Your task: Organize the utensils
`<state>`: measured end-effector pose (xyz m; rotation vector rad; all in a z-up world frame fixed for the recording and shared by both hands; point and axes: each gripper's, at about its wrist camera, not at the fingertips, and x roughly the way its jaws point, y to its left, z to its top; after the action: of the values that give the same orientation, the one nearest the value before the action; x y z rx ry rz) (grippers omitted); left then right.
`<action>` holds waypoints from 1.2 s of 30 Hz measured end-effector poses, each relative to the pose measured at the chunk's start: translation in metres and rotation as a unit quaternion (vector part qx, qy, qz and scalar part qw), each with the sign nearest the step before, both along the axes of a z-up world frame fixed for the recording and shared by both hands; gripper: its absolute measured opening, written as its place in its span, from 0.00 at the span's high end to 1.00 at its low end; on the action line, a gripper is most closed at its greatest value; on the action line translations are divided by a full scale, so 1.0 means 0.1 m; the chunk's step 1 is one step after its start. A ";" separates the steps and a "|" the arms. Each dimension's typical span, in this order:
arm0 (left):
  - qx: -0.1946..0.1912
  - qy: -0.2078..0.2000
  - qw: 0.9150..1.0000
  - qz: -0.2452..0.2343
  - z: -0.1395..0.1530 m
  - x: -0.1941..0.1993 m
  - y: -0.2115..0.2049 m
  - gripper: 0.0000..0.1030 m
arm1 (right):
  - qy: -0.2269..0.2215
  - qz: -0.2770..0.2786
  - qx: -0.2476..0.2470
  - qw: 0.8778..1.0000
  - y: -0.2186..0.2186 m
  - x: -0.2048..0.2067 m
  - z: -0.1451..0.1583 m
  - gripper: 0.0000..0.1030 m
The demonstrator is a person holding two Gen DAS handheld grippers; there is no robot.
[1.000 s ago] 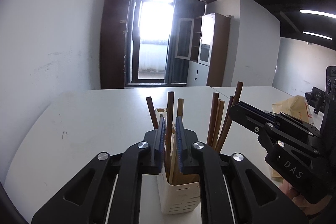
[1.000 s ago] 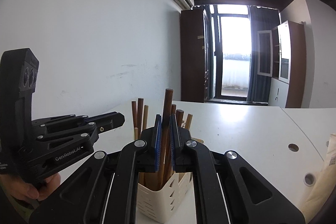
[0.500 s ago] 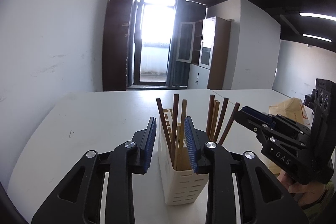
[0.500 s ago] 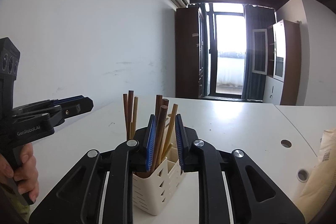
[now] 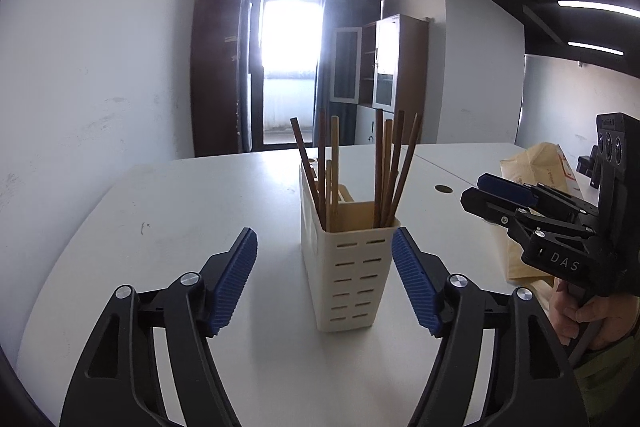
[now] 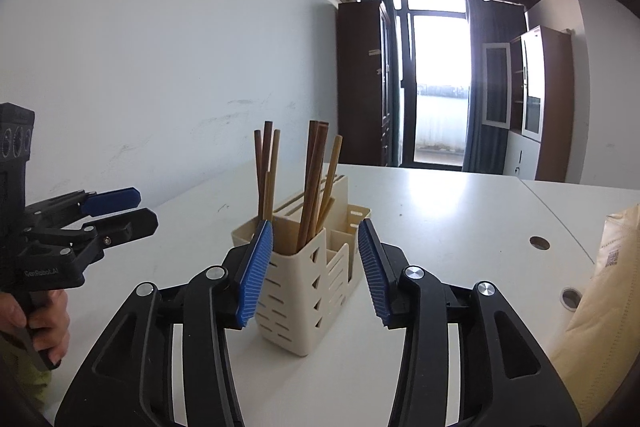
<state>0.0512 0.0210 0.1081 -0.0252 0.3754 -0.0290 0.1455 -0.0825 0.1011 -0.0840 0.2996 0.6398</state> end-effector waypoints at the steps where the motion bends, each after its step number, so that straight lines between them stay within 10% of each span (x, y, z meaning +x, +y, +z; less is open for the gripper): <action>1: 0.002 -0.001 1.000 -0.002 -0.02 -0.04 0.00 0.28 | 0.000 0.000 -0.002 1.000 -0.01 -0.03 -0.02 0.53; 12: 0.000 0.007 1.000 -0.003 -0.29 -0.29 -0.05 0.06 | 0.013 -0.004 -0.006 1.000 -0.22 -0.22 -0.35 0.33; 36: 0.009 -0.012 1.000 0.026 -0.49 -0.42 -0.04 0.06 | 0.000 0.036 0.004 0.999 -0.27 -0.27 -0.64 0.07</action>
<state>0.0088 0.0170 0.0588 -0.0171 0.3519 0.0256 0.1188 -0.1099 0.0371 -0.0877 0.2955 0.7133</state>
